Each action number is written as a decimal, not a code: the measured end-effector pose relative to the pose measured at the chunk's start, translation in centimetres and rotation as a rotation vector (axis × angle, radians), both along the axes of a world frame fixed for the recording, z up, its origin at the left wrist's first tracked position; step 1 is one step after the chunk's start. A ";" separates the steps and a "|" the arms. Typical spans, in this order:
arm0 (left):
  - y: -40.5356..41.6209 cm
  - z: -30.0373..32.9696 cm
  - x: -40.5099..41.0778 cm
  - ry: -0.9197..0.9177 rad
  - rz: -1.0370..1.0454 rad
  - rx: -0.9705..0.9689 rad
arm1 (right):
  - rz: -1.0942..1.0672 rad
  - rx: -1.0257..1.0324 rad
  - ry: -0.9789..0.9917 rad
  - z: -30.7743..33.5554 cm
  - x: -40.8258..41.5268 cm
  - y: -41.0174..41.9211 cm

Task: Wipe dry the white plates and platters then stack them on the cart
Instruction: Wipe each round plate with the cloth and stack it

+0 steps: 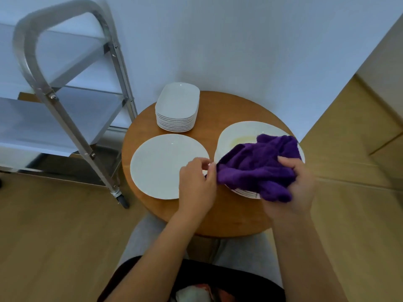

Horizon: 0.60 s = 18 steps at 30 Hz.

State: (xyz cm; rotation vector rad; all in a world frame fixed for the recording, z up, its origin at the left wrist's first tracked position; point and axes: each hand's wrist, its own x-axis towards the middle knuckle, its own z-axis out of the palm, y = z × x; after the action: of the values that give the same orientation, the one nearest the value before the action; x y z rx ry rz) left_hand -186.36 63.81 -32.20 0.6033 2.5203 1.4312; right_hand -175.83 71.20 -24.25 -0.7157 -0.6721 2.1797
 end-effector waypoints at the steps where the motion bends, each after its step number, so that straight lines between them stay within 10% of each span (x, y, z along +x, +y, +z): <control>1: 0.7 0.4 -0.1 -0.096 -0.046 0.002 | -0.024 0.011 0.048 0.4 0.7 0.7; 18: 6.8 1.7 -4.5 -0.257 -0.165 -0.428 | -0.223 0.098 0.374 0.5 7.8 5.8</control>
State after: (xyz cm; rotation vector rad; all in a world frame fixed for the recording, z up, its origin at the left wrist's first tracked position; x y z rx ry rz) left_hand -190.85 70.61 -30.54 0.4965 2.3962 0.8158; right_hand -168.07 77.01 -23.79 -0.3018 -0.4753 1.9854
